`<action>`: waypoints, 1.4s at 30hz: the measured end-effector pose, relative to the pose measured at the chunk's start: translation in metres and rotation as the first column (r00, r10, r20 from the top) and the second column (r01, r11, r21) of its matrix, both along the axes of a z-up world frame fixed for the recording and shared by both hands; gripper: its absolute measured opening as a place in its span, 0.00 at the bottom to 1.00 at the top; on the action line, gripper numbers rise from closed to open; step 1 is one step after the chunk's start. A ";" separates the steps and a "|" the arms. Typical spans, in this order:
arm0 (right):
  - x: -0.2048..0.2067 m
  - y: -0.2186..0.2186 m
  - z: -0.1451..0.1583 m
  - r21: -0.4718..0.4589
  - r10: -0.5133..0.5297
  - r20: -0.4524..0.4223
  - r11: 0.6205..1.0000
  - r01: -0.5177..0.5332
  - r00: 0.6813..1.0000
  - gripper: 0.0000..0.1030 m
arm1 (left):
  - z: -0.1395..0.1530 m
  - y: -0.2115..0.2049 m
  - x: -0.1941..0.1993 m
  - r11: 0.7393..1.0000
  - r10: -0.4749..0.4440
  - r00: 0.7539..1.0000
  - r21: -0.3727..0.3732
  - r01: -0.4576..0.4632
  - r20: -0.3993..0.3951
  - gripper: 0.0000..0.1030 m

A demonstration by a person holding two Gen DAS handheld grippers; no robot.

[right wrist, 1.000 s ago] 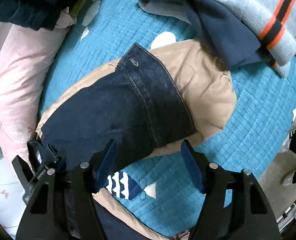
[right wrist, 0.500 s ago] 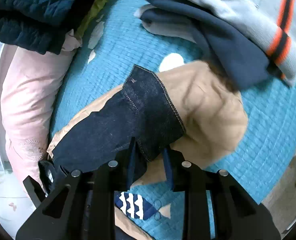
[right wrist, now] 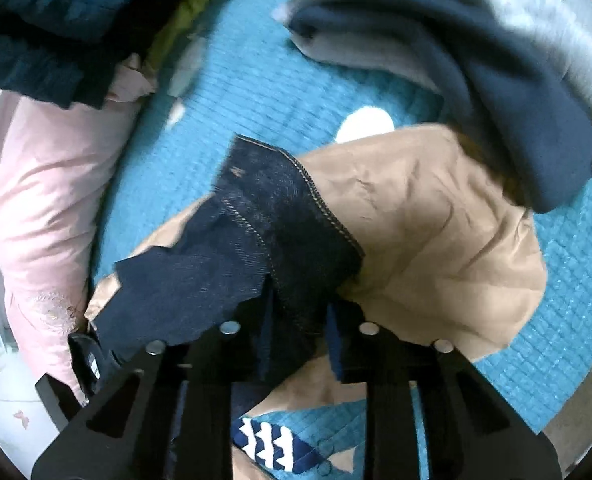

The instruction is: Fold large clothes

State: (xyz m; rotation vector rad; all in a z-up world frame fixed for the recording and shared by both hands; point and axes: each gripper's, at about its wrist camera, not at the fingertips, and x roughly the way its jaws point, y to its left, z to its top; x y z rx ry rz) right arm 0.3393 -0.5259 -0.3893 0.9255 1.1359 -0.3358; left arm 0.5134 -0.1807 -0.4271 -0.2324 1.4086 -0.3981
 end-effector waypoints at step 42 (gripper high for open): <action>0.093 0.453 0.158 -0.221 0.814 0.163 0.581 -0.784 0.557 0.12 | 0.093 0.250 -0.059 0.953 0.300 0.947 0.008 -0.303 0.116 0.05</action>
